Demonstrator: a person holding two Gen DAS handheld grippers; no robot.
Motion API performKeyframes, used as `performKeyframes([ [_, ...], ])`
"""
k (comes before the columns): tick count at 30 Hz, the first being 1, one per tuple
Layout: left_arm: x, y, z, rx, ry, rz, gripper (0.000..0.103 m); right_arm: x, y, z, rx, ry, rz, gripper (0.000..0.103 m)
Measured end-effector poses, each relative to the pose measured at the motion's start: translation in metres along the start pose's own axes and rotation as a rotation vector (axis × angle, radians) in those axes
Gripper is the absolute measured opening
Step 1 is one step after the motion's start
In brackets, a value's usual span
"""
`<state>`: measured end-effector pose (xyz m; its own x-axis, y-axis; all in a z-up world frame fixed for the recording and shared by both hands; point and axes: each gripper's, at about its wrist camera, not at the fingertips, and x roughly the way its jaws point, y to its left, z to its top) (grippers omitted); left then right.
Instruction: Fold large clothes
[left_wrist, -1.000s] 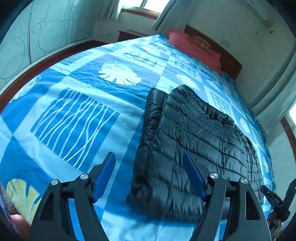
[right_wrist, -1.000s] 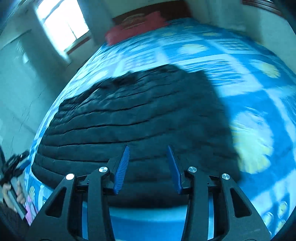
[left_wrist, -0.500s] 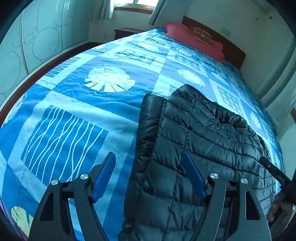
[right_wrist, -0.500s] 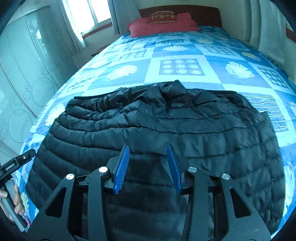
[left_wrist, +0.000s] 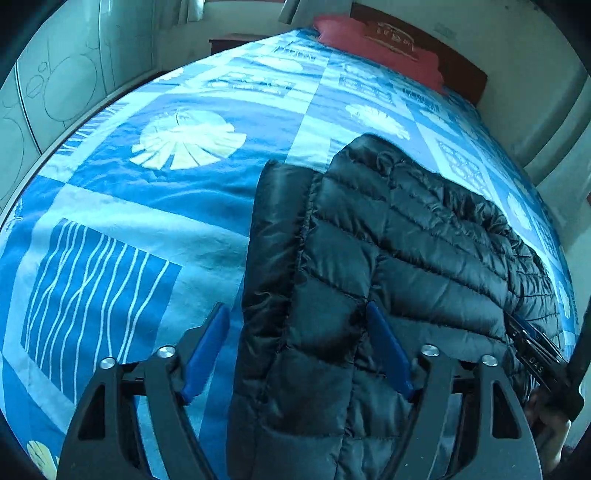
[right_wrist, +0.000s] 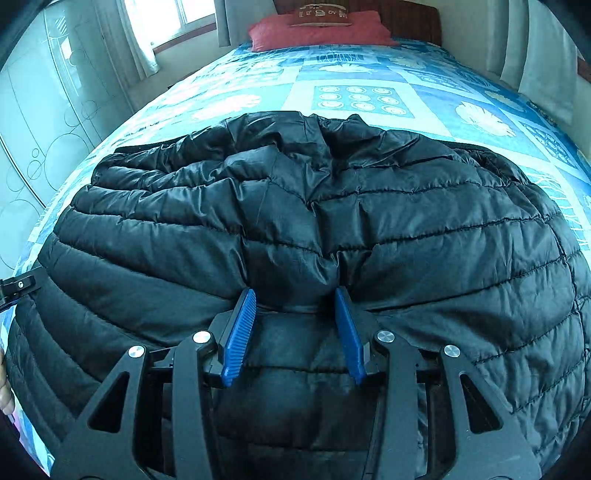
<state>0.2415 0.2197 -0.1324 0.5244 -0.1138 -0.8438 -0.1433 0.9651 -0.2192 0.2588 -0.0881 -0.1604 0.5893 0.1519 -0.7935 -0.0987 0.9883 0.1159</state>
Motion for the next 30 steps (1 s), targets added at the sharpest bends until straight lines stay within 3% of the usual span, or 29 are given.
performKeyframes([
  [5, 0.011, 0.001, 0.005, -0.002, 0.04, -0.01, 0.082, -0.001, 0.001, -0.005, -0.005, -0.012, -0.001, 0.043],
  [10, 0.008, -0.005, 0.008, 0.012, 0.03, -0.05, 0.082, -0.003, 0.002, -0.006, -0.01, -0.019, -0.005, 0.043],
  [18, 0.04, 0.002, 0.005, 0.021, 0.085, -0.094, 0.087, -0.005, 0.004, -0.008, -0.01, -0.024, -0.004, 0.044],
  [21, 0.04, -0.008, 0.004, 0.072, 0.086, -0.044, 0.086, -0.005, 0.005, -0.009, -0.013, -0.03, -0.009, 0.044],
  [23, 0.04, -0.013, 0.004, 0.084, 0.076, -0.03, 0.08, -0.005, 0.004, -0.008, -0.013, -0.031, -0.008, 0.044],
  [27, 0.031, -0.023, 0.0, 0.09, 0.056, -0.047, 0.049, -0.006, 0.006, -0.009, -0.019, -0.036, -0.014, 0.044],
  [30, 0.025, -0.033, -0.003, 0.111, 0.029, -0.025, 0.035, -0.008, 0.007, -0.009, -0.019, -0.042, -0.014, 0.044],
])
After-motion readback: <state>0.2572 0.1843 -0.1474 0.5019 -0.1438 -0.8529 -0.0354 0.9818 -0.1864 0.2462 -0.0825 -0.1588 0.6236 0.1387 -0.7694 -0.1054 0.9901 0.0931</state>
